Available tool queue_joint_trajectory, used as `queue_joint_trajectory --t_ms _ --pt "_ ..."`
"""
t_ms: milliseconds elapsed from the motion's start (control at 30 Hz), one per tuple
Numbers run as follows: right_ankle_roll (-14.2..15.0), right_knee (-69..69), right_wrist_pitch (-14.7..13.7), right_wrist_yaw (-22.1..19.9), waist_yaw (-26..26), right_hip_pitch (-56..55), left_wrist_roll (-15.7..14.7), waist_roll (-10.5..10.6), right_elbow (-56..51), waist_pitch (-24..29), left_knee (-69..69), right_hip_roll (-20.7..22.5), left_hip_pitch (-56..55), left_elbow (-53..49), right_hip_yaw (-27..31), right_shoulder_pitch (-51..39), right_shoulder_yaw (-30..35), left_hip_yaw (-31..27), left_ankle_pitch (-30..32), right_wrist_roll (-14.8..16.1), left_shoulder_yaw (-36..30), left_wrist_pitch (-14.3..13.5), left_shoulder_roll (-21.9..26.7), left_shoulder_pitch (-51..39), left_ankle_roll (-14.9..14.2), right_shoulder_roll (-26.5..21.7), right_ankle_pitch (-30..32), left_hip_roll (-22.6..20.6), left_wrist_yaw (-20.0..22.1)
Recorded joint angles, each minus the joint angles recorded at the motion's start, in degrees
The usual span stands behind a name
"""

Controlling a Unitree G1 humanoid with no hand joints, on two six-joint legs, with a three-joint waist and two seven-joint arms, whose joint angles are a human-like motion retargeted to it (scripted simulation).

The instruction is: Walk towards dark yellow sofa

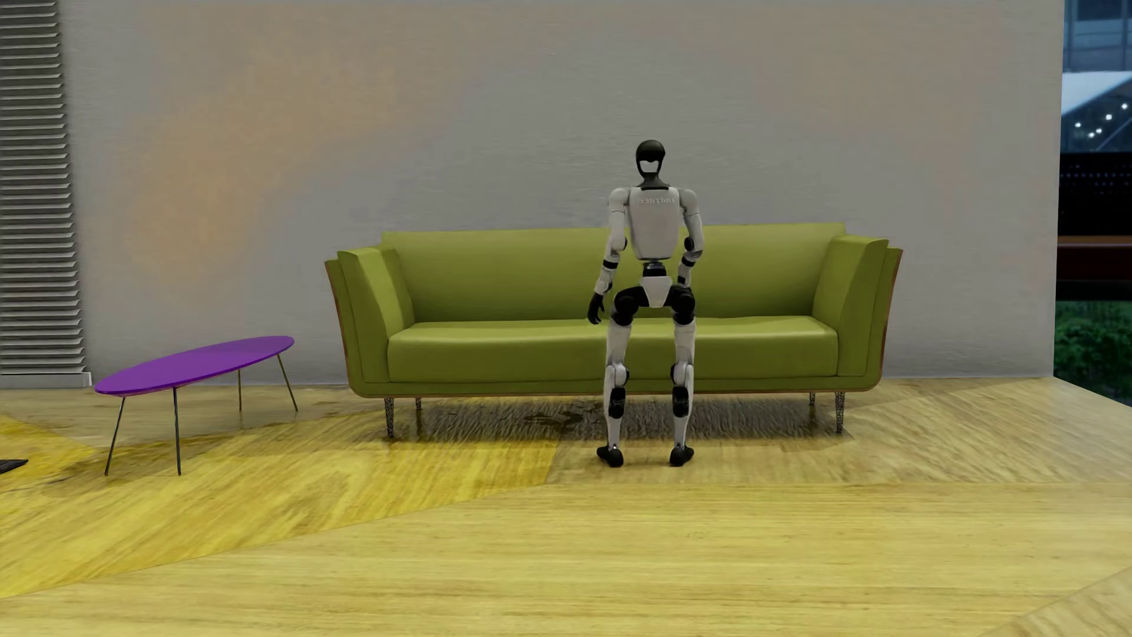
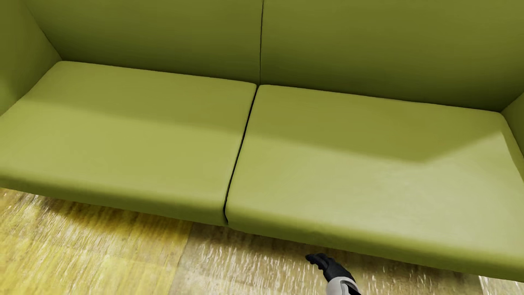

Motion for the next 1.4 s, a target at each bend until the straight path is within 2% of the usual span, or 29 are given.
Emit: queue_joint_trajectory --t_ms 67,100,200,367,433,567,667,833,1000,1133,1200,1300,1400 --pt "-0.3 -0.1 2.8 1.4 0.0 0.8 -0.2 0.0 6.8 -0.2 -0.5 -0.3 -0.5 -1.7 -2.5 2.2 1.3 -2.3 0.9 1.2 -0.7 -0.1 -0.5 -2.7 -0.5 0.4 -0.5 -0.5 -0.1" --pt "-0.4 -0.2 3.1 2.0 -0.1 1.1 -0.7 -0.1 9.9 -0.3 -0.8 -0.4 -0.7 -2.6 -3.5 3.1 2.5 -3.2 1.3 1.5 -1.3 -0.8 -0.3 -3.2 -0.7 0.5 -0.8 -0.7 -0.5" --pt "-0.5 -0.5 2.7 1.3 -0.7 2.0 -0.6 -0.2 13.9 -0.5 -1.6 -0.8 -0.7 -3.4 -5.8 7.5 4.4 -5.0 2.5 3.5 -3.2 -2.8 0.1 -5.1 -1.0 0.7 -1.3 -1.2 -1.1" --pt "-0.5 1.4 2.1 -0.6 -2.4 2.2 -0.2 -0.5 12.5 -0.8 -1.9 -1.0 0.2 -1.0 -6.1 10.0 3.7 -5.2 2.5 5.9 -5.8 -2.1 0.1 -6.2 -1.5 0.2 -2.6 -1.0 -2.3" --pt "-0.6 2.1 1.6 -0.9 -3.0 2.0 0.1 -0.5 11.5 -0.9 -1.3 -0.8 0.5 0.8 -5.6 8.6 3.9 -4.5 2.1 5.7 -6.1 -1.2 0.6 -6.2 -1.6 -0.3 -2.8 -0.5 -3.0" --pt "-0.8 3.3 -0.1 -0.8 -3.6 1.5 0.5 -0.5 8.4 -0.8 0.5 -0.1 0.7 2.1 -3.8 3.8 4.4 -2.8 1.3 4.6 -6.2 0.9 1.7 -5.9 -1.6 -0.6 -3.4 0.8 -1.1" --pt "-0.8 3.3 -1.5 -0.5 -3.8 1.3 -0.4 -0.5 4.9 -0.8 1.0 0.5 1.0 1.3 -2.8 1.4 3.8 -1.3 1.0 4.0 -5.5 0.9 3.4 -4.2 -1.6 -0.6 -3.4 1.7 -1.1" --pt "-1.2 4.5 -3.6 -1.4 -4.2 0.3 -1.2 -0.4 -0.1 -0.4 1.4 0.5 0.8 0.7 -1.8 3.1 1.0 0.6 1.1 2.6 -5.5 1.2 4.0 -2.4 -1.1 -1.1 -3.2 2.1 -1.8" --pt "-1.0 5.9 -0.5 -1.8 -4.6 -0.6 -1.1 -0.4 4.0 0.2 1.7 -0.3 0.2 -0.2 -1.9 6.6 0.1 0.7 0.9 3.0 -7.2 0.5 4.2 -1.5 -0.9 -1.1 -3.4 1.8 -2.7" --pt "-0.7 5.7 2.3 2.3 -4.7 -0.7 -1.5 -0.4 10.3 0.4 1.4 -0.7 0.1 -0.6 -2.3 8.7 2.5 0.5 0.9 3.7 -7.9 0.5 4.3 -1.5 -0.8 -1.7 -3.3 1.3 -2.0" --pt "-0.6 5.5 2.7 3.9 -4.7 -0.6 -1.4 -0.4 12.3 0.4 1.2 -0.8 0.1 -0.8 -2.4 9.3 3.7 0.4 0.8 4.1 -9.1 0.0 5.0 -1.5 -0.8 -2.0 -3.2 1.1 -2.5" --pt "-0.4 5.7 2.6 4.0 -4.7 -0.8 -1.7 -0.4 13.1 0.5 1.0 -1.0 0.2 -0.6 -2.3 8.8 5.1 0.7 1.0 4.3 -10.3 0.2 5.2 -2.0 -0.6 -2.2 -3.0 0.9 -2.8" --pt "-0.1 5.5 2.0 4.1 -4.5 -0.2 -1.8 -0.4 11.3 0.3 0.9 -1.3 0.8 2.1 -2.2 6.5 6.9 0.9 1.4 3.6 -11.1 1.9 4.1 -5.7 -0.2 -2.4 -2.6 0.6 -3.1"
